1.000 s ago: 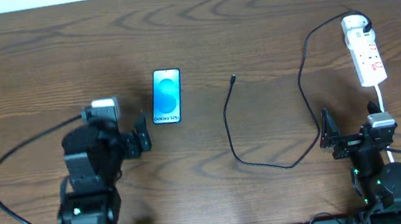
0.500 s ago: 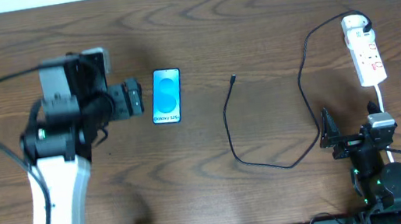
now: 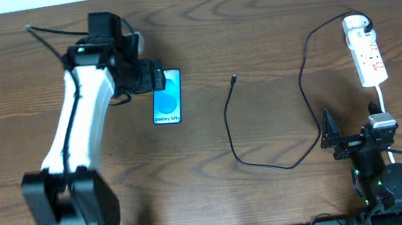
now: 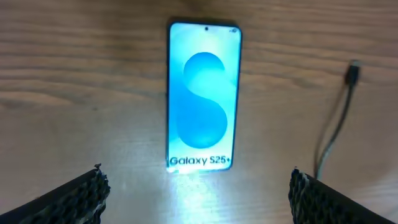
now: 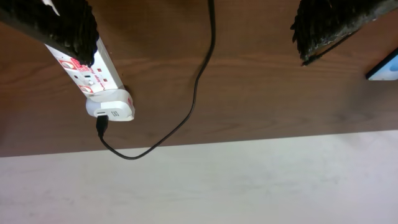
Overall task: Plug charger to phone and switch on socket
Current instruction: 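Move the left gripper forward over the blue phone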
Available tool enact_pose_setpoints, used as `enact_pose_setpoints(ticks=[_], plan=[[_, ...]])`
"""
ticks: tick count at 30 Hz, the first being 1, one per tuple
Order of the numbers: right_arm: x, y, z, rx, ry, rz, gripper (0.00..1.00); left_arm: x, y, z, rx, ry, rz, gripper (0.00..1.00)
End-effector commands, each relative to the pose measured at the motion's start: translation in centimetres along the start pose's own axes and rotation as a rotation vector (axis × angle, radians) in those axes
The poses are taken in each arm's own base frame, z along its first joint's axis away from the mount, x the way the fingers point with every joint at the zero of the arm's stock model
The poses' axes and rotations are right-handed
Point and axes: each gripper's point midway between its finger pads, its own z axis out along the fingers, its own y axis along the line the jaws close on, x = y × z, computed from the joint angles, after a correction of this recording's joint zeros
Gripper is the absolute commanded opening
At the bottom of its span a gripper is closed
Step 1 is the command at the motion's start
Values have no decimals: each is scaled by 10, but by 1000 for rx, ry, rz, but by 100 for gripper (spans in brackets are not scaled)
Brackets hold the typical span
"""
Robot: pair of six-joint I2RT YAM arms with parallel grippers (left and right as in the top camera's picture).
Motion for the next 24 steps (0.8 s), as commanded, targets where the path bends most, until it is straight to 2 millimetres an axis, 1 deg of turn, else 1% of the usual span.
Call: enact_pose_setpoints(ticks=[1,5,10,12,16,18,24], plan=[[1,0,0,0,0,6,99,0,-3,33,50,62,-23,94],[1,0,0,0,0,6,99,4,1,68,42,116,-22,94],[1,0,0,0,0,6,99,8,1,97,-8,148,8,94],[1,0,0,0,0,6,99,10,2,105,-46,156,27,94],[1,0,0,0,0,6,99,9,2,115,-126,145,53,94],[0,0,0,0,0,5,99,4,5,118,-167,120,40,94],[1,0,0,0,0,6,99,-4,7,125,-169,92,28,94]])
